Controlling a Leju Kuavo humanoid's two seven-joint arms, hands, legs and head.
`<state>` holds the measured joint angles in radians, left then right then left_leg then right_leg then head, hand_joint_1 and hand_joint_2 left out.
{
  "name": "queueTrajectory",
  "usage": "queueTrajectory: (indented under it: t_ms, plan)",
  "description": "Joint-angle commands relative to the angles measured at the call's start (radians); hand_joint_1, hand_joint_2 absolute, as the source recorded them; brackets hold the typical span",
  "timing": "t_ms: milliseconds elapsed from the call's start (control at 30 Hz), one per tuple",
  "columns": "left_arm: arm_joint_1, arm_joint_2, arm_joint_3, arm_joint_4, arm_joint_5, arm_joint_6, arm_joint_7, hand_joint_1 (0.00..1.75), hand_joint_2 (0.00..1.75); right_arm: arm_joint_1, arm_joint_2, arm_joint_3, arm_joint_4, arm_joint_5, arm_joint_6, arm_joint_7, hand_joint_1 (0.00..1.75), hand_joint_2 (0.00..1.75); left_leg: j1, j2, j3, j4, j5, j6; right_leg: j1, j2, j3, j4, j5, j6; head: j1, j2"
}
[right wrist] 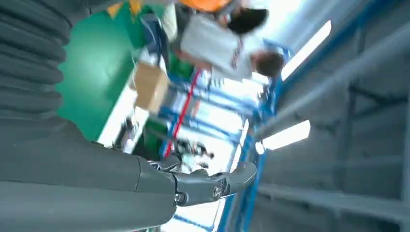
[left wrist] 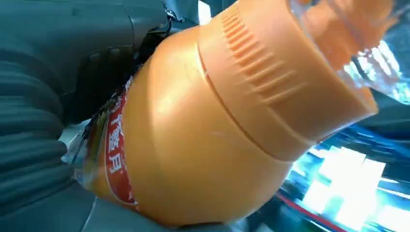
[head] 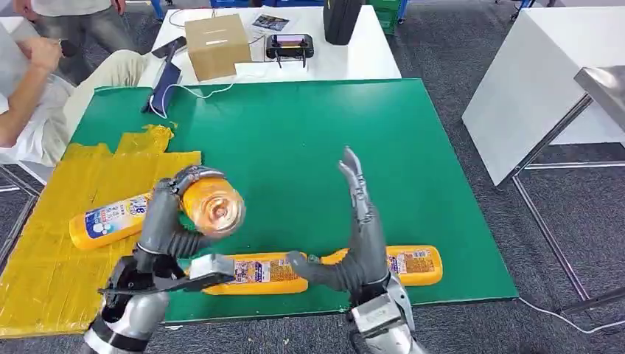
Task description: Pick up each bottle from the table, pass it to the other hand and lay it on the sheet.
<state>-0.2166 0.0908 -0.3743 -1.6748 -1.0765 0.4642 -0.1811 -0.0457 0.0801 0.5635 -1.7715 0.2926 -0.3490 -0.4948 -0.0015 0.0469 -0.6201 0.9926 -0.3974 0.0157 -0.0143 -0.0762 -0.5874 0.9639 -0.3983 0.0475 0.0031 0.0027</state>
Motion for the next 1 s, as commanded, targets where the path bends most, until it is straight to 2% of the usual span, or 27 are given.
queueTrajectory:
  t_ms: [33, 67, 167, 233, 333, 400, 500, 600, 833, 1000]
  plan:
    - [-0.17, 0.059, 0.017, 0.169, -0.112, 0.019, 0.06, 1.75, 1.75, 0.033, -0.048, -0.054, -0.09, 0.001, -0.02, -0.008, 0.0, 1.75, 0.001, -0.005, 0.003, 0.0, -0.001, -0.001, 0.0, 0.003, 0.004, 0.0, -0.001, -0.002, 0.0, 0.0]
    - [-0.205, 0.084, 0.004, 0.203, -0.323, 0.01, 0.167, 1.75, 1.75, 0.028, -0.05, -0.051, -0.092, 0.005, -0.033, -0.015, 0.0, 1.75, 0.001, -0.003, 0.002, 0.0, 0.0, -0.001, 0.0, 0.003, 0.003, 0.0, 0.0, -0.002, 0.0, 0.0]
    - [-0.361, 0.125, -0.065, 0.388, -0.494, -0.095, 0.26, 1.75, 1.75, 0.005, -0.054, -0.039, -0.1, 0.018, -0.048, -0.019, 0.0, 1.75, 0.001, -0.006, 0.002, 0.001, 0.0, -0.002, 0.0, 0.001, 0.003, 0.001, -0.001, -0.004, 0.0, 0.0]
    - [-0.496, 0.154, -0.192, 0.56, -0.494, -0.159, 0.338, 1.75, 1.75, -0.009, -0.054, -0.033, -0.104, 0.029, -0.046, -0.012, 0.0, 1.75, 0.002, -0.008, 0.001, 0.001, 0.001, -0.002, 0.001, -0.001, 0.002, 0.002, -0.001, -0.004, 0.0, 0.0]
    - [-0.646, 0.128, -0.308, 0.807, -0.494, -0.261, 0.41, 1.75, 1.75, -0.03, -0.049, -0.026, -0.097, 0.048, -0.038, 0.006, 0.0, 1.75, 0.002, -0.011, 0.001, 0.002, 0.002, -0.002, 0.001, -0.003, 0.002, 0.002, 0.0, -0.004, 0.0, 0.0]
    - [-0.69, 0.094, -0.302, 0.921, -0.494, -0.299, 0.407, 1.75, 1.75, -0.039, -0.045, -0.022, -0.087, 0.048, -0.033, 0.012, 0.0, 1.75, 0.001, -0.006, 0.001, 0.001, 0.003, -0.002, 0.001, -0.001, 0.0, 0.001, 0.002, -0.004, 0.0, 0.0]
    - [-0.743, 0.041, -0.253, 1.092, -0.486, -0.325, 0.405, 1.75, 1.75, -0.061, -0.041, -0.006, -0.067, 0.047, -0.023, 0.016, 0.0, 1.75, 0.002, -0.007, 0.002, 0.001, 0.004, -0.002, 0.001, 0.002, 0.003, 0.001, 0.002, -0.007, 0.0, 0.0]
    - [-0.78, 0.013, -0.22, 1.204, -0.478, -0.348, 0.412, 1.75, 1.75, -0.085, -0.038, 0.012, -0.047, 0.05, -0.017, 0.02, 0.0, 1.75, 0.002, -0.003, 0.002, 0.001, 0.004, -0.002, 0.001, 0.005, 0.002, 0.001, 0.003, -0.006, 0.0, 0.0]
    - [-0.796, 0.002, -0.204, 1.253, -0.47, -0.378, 0.42, 1.75, 1.75, -0.097, -0.034, 0.02, -0.037, 0.047, -0.016, 0.023, 0.0, 1.75, 0.002, -0.001, 0.0, 0.001, 0.004, -0.002, 0.001, 0.005, 0.0, 0.001, 0.004, -0.006, 0.0, 0.0]
    - [-0.814, -0.012, -0.112, 1.354, -0.407, -0.456, 0.464, 1.75, 1.75, -0.13, -0.03, 0.045, 0.009, 0.037, -0.002, 0.035, 0.0, 1.75, 0.002, 0.0, 0.0, 0.001, 0.003, -0.002, 0.001, 0.007, 0.0, 0.001, 0.004, -0.006, 0.0, 0.0]
